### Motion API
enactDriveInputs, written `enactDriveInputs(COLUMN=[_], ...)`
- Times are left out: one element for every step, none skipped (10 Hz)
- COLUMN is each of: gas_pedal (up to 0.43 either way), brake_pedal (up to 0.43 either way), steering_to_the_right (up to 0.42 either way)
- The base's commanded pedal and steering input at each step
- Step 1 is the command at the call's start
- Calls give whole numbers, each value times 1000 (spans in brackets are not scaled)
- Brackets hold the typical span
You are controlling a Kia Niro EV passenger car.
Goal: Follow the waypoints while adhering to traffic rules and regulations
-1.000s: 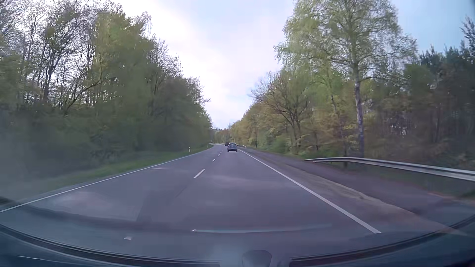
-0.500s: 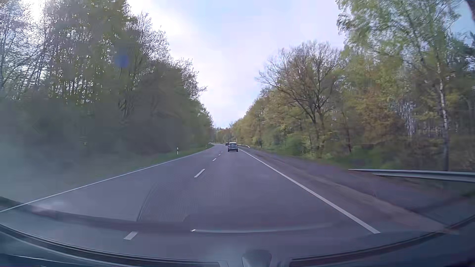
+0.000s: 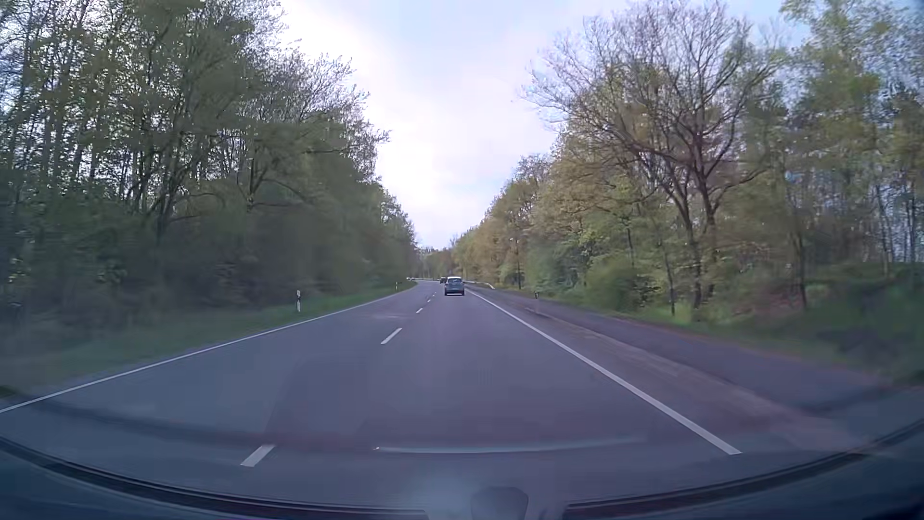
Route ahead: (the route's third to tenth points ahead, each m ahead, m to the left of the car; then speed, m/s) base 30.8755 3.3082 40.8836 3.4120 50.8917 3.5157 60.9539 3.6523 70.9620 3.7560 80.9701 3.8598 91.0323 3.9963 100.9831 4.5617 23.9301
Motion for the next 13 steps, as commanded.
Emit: enactDriveInputs(gas_pedal=[169, 157, 157, 157, 150, 150, 150, 150, 150, 150, 150, 150, 138], brake_pedal=[0, 0, 0, 0, 0, 0, 0, 0, 0, 0, 0, 0, 0], steering_to_the_right=[-7, -6, -6, -6, -6, -6, -6, -7, -6, -7, -7, -7, -7])
